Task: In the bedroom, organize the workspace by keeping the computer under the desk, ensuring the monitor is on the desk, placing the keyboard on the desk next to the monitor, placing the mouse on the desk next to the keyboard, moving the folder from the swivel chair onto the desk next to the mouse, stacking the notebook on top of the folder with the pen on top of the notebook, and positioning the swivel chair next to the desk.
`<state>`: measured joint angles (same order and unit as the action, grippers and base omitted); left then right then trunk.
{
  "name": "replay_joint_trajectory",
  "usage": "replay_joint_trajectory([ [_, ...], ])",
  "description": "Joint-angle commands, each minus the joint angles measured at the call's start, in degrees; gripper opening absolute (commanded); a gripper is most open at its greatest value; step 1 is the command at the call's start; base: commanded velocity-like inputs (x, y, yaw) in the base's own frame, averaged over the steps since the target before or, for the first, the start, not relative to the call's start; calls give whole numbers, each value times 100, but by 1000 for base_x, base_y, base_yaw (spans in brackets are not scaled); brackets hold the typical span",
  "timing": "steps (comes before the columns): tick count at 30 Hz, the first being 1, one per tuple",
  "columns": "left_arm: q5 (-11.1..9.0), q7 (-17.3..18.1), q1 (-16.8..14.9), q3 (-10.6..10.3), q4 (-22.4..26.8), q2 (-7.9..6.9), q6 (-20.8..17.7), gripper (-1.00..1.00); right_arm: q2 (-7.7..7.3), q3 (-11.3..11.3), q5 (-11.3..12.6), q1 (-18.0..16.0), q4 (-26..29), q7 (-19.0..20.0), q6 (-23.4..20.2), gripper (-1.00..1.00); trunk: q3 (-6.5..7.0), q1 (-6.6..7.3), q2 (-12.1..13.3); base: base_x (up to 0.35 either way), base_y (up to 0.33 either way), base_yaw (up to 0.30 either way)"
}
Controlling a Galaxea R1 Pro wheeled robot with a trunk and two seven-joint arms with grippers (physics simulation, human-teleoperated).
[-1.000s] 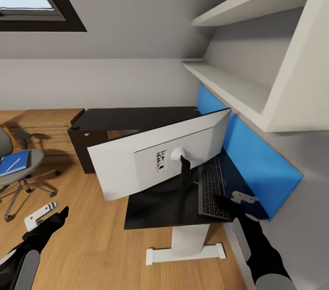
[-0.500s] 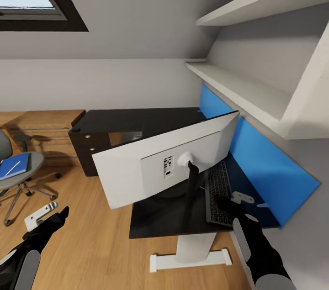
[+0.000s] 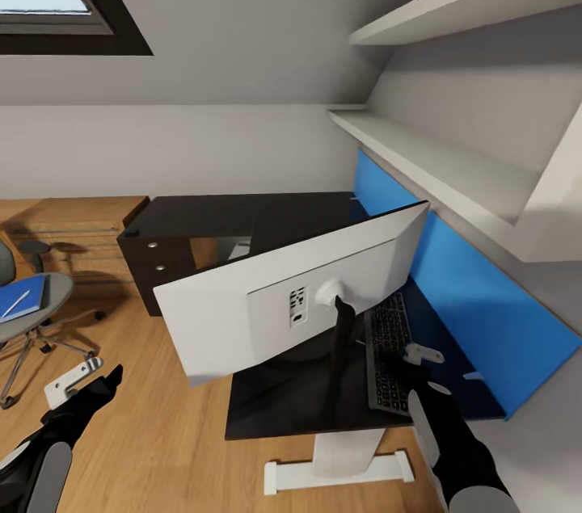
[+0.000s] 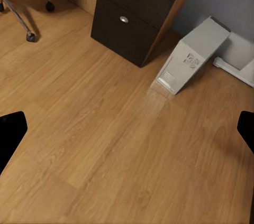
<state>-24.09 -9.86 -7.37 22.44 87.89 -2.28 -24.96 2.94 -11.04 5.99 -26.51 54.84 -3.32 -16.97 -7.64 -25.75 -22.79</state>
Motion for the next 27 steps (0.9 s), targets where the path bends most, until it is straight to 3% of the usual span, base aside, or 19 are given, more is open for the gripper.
replay_joint_trajectory([
  [1,-61,-43,-5,-3,9,-2,-27,100,4,34,31,-4,-9,-27,-27,100,-13,-4,-13,8,0,0],
  [4,-61,-43,-6,-10,15,-4,-27,100,4,305,-75,-5,-67,-30,-26,100,-13,-4,-13,115,0,0],
  [11,-61,-38,-4,-32,70,10,-19,100,12,519,-110,-5,-84,-62,-27,100,-13,-4,-13,65,0,0],
  [18,-61,-34,-5,-31,229,32,-18,100,5,556,-123,-3,-92,-77,-34,100,-13,-4,-13,4,0,0],
  [27,-61,-35,-6,-38,245,34,-26,100,5,566,-125,-5,-103,-81,-39,100,-174,-201,-374,0,0,0],
])
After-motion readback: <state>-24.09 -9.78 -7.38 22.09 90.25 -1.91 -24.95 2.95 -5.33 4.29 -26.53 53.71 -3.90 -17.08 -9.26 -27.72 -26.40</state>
